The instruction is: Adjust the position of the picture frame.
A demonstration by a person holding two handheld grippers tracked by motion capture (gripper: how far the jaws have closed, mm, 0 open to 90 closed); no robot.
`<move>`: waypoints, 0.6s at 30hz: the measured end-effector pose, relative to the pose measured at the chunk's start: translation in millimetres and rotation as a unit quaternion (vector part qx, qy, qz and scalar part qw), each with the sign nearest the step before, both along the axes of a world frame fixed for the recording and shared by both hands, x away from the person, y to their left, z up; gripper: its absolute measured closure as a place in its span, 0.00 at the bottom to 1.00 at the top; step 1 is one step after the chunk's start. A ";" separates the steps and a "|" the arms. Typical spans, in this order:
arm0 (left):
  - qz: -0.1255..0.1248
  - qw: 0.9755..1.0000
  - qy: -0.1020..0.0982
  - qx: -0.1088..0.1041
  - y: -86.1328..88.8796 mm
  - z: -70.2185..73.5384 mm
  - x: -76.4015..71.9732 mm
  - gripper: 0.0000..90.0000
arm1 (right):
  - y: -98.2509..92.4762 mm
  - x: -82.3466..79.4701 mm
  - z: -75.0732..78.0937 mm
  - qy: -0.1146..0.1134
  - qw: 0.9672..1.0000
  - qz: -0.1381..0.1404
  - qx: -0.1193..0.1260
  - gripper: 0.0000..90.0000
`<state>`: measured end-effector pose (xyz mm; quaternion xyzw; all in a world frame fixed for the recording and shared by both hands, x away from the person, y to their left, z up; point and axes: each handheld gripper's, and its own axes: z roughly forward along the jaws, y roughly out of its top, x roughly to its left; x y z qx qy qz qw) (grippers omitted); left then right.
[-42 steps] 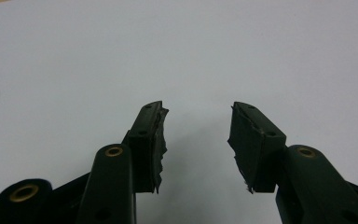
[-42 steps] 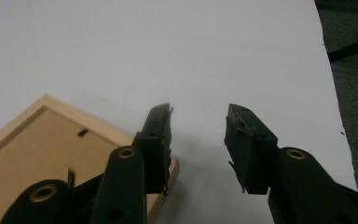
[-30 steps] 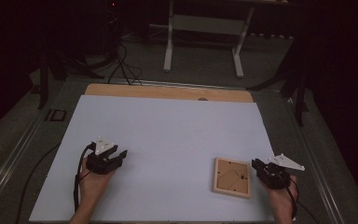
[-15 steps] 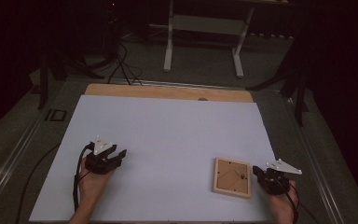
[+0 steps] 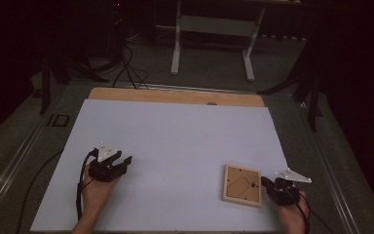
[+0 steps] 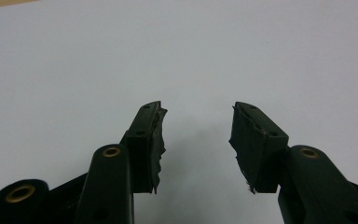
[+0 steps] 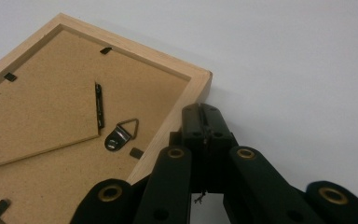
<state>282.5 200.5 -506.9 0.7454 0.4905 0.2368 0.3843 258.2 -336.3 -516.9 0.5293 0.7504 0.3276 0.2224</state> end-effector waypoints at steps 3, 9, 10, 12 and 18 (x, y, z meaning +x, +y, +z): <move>-0.001 1.000 -0.001 0.002 -0.8 0.0 -0.2 0.59 | 1.3 -0.9 -0.6 0.003 1.000 -0.005 0.000 1.00; -0.003 1.000 -0.003 0.010 -2.5 0.2 -0.6 0.59 | 9.1 -6.3 -3.0 0.015 1.000 0.008 -0.010 1.00; -0.003 1.000 -0.004 0.010 -2.6 0.3 -0.7 0.59 | 10.7 -7.3 -3.3 0.015 1.000 0.012 -0.011 1.00; -0.004 1.000 -0.005 0.010 -2.7 0.5 -0.9 0.59 | 13.1 -8.8 -3.7 0.017 1.000 0.016 -0.012 1.00; -0.004 1.000 -0.004 0.011 -3.1 0.4 -1.0 0.59 | 20.4 -14.8 -2.9 0.021 0.999 0.033 -0.014 1.00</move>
